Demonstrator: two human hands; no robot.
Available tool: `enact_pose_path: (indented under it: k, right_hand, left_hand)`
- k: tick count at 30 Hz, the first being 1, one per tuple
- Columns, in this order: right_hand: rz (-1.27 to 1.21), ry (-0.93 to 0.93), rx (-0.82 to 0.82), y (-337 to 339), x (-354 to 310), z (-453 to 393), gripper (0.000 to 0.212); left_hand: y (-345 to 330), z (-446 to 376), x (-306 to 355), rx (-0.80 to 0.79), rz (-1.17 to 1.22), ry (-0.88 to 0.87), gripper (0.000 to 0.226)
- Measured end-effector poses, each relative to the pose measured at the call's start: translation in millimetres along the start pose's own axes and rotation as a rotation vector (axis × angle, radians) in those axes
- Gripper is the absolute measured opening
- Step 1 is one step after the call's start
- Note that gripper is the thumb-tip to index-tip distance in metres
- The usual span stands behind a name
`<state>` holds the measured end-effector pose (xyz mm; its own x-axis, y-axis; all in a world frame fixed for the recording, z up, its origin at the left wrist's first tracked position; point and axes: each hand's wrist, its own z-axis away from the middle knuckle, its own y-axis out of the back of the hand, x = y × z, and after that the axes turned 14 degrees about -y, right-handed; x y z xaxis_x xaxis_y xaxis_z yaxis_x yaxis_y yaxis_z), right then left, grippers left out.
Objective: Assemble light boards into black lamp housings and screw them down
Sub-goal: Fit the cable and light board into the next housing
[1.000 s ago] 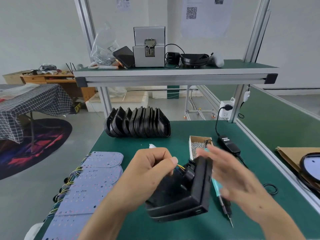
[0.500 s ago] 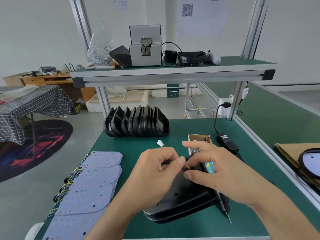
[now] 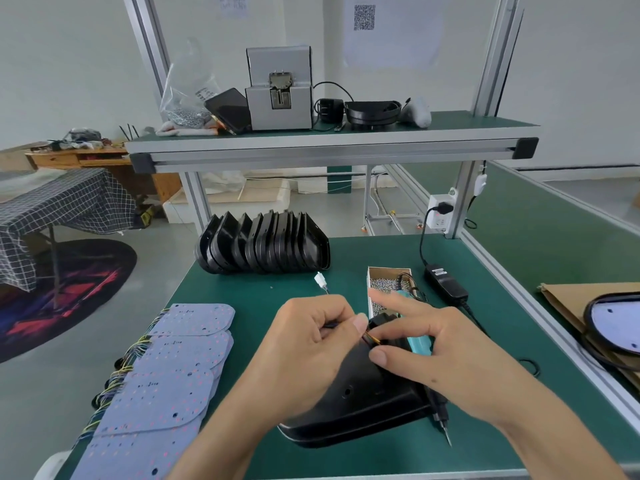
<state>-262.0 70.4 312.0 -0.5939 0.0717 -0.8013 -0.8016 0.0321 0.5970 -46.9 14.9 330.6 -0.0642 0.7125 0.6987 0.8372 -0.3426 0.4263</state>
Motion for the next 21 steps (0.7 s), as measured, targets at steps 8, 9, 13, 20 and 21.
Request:
enact_pose_path:
  k: [8, 9, 13, 20, 21]
  right_hand:
    - [-0.379, 0.219, -0.046, -2, 14, 1, 0.052]
    - [-0.457, 0.258, -0.041, -4, 19, 2, 0.059]
    - [-0.736, 0.18, -0.136, -31, 15, -10, 0.088]
    - [-0.811, 0.052, -0.097, -85, -12, -23, 0.036]
    - [-0.809, 0.043, -0.075, -89, -15, -23, 0.032]
  left_hand:
    - [0, -7, -2, 0.157, 0.222, 0.054, 0.034]
    - [2, -10, -1, 0.236, 0.339, 0.089, 0.033]
    - [8, -14, -7, 0.416, 0.614, 0.359, 0.029]
    - [5, -2, -37, 0.572, 0.698, 0.593, 0.054]
    - [3, -2, -41, 0.577, 0.685, 0.613, 0.044]
